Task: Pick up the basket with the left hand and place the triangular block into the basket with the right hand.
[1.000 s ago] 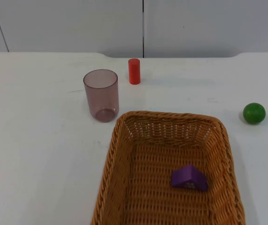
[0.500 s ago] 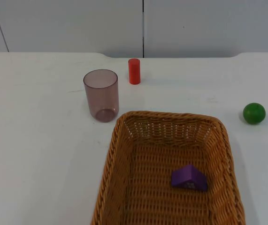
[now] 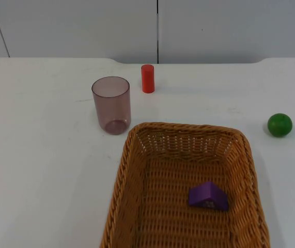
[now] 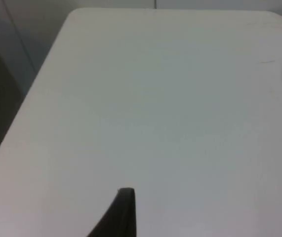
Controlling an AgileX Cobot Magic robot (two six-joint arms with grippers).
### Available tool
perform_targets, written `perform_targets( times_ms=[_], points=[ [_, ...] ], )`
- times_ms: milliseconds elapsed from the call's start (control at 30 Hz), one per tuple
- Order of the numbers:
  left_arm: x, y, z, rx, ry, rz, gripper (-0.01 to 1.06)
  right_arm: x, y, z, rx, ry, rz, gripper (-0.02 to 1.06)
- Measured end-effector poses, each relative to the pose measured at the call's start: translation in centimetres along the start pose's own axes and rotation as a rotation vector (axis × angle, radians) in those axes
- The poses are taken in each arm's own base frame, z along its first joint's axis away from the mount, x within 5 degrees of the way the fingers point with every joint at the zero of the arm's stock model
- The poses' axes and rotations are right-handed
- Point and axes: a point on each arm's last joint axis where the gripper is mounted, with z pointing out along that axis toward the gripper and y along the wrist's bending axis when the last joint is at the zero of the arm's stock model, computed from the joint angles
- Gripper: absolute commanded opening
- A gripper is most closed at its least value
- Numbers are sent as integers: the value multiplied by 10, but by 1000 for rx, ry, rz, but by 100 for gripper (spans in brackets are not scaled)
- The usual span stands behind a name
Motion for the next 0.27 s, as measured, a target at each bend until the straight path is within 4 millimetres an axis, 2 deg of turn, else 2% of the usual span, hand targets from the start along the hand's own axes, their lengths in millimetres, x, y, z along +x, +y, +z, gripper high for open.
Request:
perform_targets(
  times_ms=[267],
  points=[
    [0,0,0,-20,0,-11,105,0,1,0,-8,0,-16,105]
  ],
)
